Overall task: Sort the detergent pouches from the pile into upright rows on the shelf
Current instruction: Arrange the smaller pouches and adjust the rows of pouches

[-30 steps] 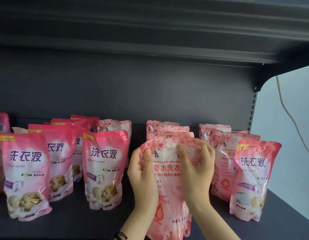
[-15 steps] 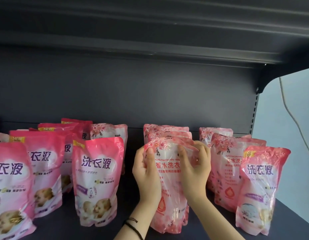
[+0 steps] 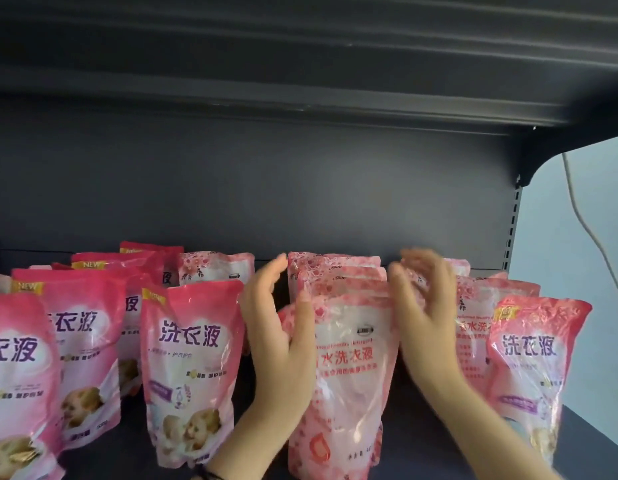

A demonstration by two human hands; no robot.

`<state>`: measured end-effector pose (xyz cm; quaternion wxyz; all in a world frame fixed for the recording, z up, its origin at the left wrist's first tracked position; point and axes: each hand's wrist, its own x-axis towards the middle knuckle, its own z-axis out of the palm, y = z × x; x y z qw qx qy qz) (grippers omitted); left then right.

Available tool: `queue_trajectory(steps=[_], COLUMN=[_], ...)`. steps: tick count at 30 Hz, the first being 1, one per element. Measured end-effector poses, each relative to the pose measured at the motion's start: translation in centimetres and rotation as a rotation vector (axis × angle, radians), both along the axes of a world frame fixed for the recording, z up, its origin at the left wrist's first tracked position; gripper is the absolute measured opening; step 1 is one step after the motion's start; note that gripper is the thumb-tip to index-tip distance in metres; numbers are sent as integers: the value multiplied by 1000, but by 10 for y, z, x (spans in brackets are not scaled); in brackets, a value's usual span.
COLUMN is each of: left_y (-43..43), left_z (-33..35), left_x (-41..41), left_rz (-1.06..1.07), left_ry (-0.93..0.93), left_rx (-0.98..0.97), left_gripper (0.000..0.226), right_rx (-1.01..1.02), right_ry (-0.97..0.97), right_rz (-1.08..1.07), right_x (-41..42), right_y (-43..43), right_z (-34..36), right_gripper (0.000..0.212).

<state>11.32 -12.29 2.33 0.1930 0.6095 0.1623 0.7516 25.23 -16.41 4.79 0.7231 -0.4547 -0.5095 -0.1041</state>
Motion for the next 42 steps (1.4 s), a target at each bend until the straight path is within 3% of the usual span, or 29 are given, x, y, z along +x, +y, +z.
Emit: queue_trajectory(steps=[2, 4, 9, 12, 15, 19, 24, 35, 42], left_y=[6, 18, 77, 123, 156, 177, 180, 194, 199], left_z=[39, 85, 173, 180, 161, 135, 138, 137, 157], left_x=[-15, -26, -9, 22, 47, 67, 59, 29, 25], left_rz=[123, 138, -12, -47, -68, -10, -13, 121, 275], left_ry=[150, 312, 926, 1348, 1579, 1686, 1740, 1715, 1667], left_rx=[204, 282, 25, -87, -123, -102, -89, -85, -23], left_gripper=[25, 16, 12, 18, 31, 19, 22, 30, 16], right_rx=[-42, -235, -996, -1304, -1439, -1422, -1352, -1259, -1199], right_ry=[-68, -219, -947, -1078, -1125, -1104, -1063, -1040, -970], right_rz=[0, -1, -161, -214, -252, -224, -151, -56, -37], right_x=[20, 42, 76, 86, 97, 107, 107, 84, 86], right_y=[1, 12, 70, 106, 129, 140, 137, 138, 138], right_z=[48, 99, 159, 152, 139, 124, 127, 131, 141], right_gripper=[9, 17, 22, 32, 37, 28, 17, 16, 12])
